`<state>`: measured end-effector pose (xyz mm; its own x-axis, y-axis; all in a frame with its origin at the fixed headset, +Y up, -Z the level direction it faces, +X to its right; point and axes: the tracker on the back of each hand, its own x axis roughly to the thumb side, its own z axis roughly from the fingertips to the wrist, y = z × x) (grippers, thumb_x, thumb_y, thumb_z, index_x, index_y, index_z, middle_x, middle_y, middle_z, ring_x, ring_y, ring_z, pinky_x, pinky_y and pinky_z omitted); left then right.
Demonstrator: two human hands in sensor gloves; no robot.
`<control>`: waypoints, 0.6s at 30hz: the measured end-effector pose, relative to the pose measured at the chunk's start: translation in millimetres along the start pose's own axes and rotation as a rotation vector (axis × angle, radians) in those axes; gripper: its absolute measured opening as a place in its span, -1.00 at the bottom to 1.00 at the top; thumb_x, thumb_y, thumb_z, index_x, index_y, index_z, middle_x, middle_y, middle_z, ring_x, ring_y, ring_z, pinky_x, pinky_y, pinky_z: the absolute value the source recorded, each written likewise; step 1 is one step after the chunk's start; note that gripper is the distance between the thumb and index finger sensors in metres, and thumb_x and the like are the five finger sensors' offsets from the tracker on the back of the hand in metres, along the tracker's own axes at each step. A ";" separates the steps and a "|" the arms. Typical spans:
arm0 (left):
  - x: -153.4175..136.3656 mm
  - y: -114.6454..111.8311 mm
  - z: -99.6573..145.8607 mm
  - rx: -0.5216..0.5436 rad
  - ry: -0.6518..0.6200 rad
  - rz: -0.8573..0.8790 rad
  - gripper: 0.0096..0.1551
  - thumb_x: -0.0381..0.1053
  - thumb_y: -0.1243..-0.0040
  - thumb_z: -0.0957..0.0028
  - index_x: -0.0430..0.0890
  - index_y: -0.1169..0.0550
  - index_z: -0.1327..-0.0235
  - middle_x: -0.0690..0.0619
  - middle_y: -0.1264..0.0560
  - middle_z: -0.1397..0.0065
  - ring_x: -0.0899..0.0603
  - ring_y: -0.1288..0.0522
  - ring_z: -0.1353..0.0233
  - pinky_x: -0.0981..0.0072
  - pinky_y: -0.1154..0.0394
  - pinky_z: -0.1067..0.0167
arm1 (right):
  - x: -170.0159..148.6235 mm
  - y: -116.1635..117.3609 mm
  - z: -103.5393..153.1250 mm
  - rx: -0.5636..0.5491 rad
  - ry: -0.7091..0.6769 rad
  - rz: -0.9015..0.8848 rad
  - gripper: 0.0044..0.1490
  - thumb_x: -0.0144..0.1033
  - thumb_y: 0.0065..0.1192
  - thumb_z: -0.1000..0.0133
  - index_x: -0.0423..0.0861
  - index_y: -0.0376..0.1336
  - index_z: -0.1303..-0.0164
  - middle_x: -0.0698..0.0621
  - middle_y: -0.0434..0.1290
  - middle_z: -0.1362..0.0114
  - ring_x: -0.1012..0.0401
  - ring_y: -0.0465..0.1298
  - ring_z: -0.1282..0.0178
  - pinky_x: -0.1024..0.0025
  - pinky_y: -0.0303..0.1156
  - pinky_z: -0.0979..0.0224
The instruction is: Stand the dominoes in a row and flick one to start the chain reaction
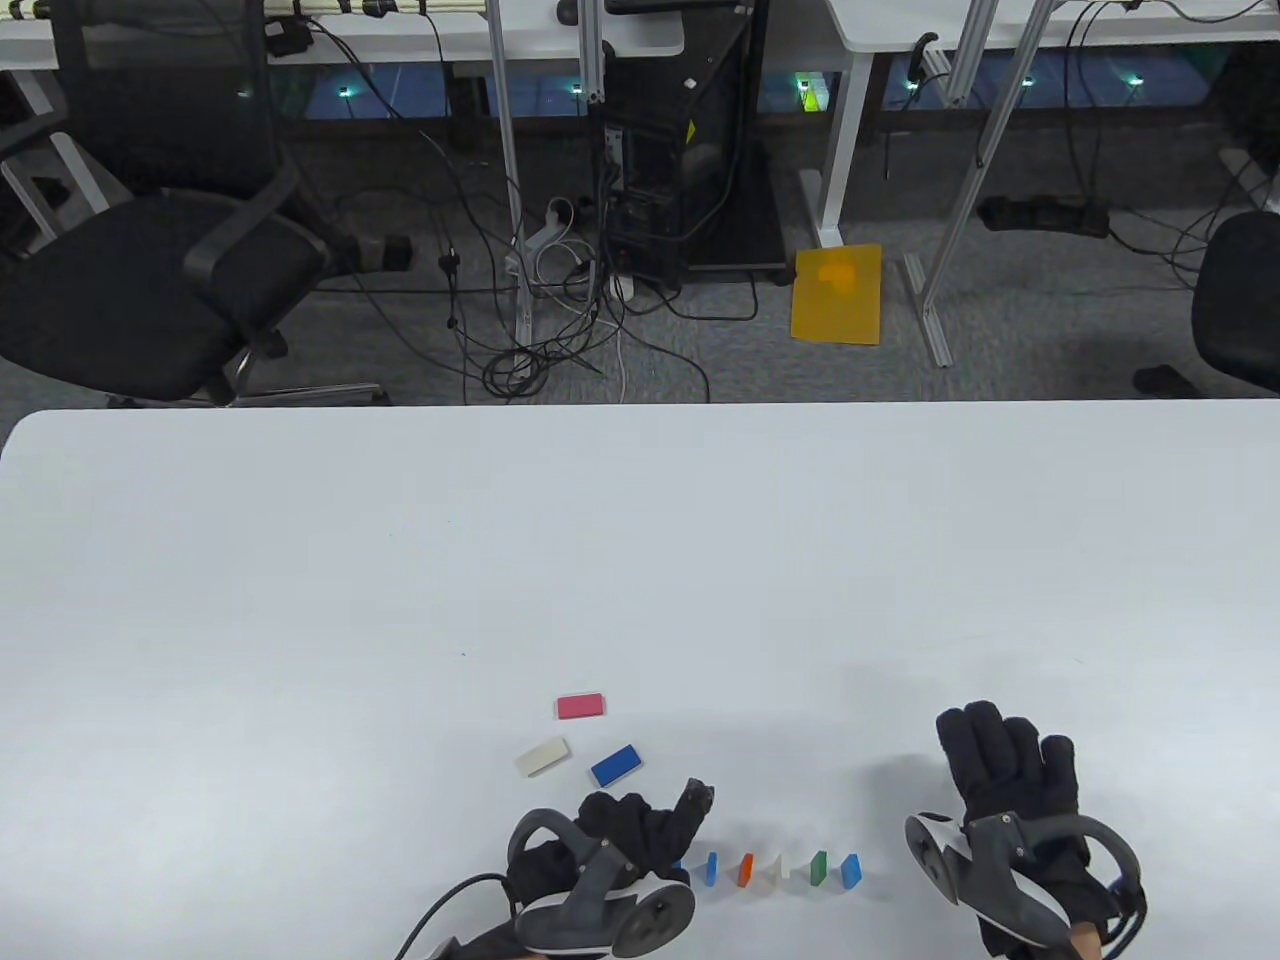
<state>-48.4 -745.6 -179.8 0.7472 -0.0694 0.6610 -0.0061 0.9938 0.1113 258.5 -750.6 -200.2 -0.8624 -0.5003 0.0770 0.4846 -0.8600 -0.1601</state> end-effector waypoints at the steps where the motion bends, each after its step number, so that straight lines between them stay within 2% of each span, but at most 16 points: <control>1: 0.1 0.0 0.0 -0.002 0.000 -0.001 -0.05 0.26 -0.22 0.23 -0.10 -0.35 -0.47 0.27 -0.64 -0.18 0.17 -0.64 0.03 0.17 -0.57 -0.07 | 0.0 0.0 0.0 0.001 0.000 0.000 0.33 0.27 -0.11 0.26 -0.25 -0.28 -0.58 -0.32 -0.01 -0.69 -0.27 0.30 -0.59 -0.34 0.11 -0.49; 18: 0.7 0.2 1.7 0.008 -0.006 -0.021 -0.04 0.30 -0.22 0.25 -0.06 -0.36 -0.46 0.29 -0.65 -0.16 0.17 -0.65 0.03 0.18 -0.58 -0.07 | 1.3 -1.0 0.5 -0.008 -0.012 0.009 0.32 0.26 -0.10 0.25 -0.25 -0.27 -0.58 -0.32 -0.02 -0.68 -0.26 0.31 -0.59 -0.34 0.11 -0.49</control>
<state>-48.9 -745.5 -178.1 0.7430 -0.0910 0.6631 0.0046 0.9914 0.1309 257.0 -750.5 -199.5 -0.8562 -0.5093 0.0873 0.4911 -0.8545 -0.1692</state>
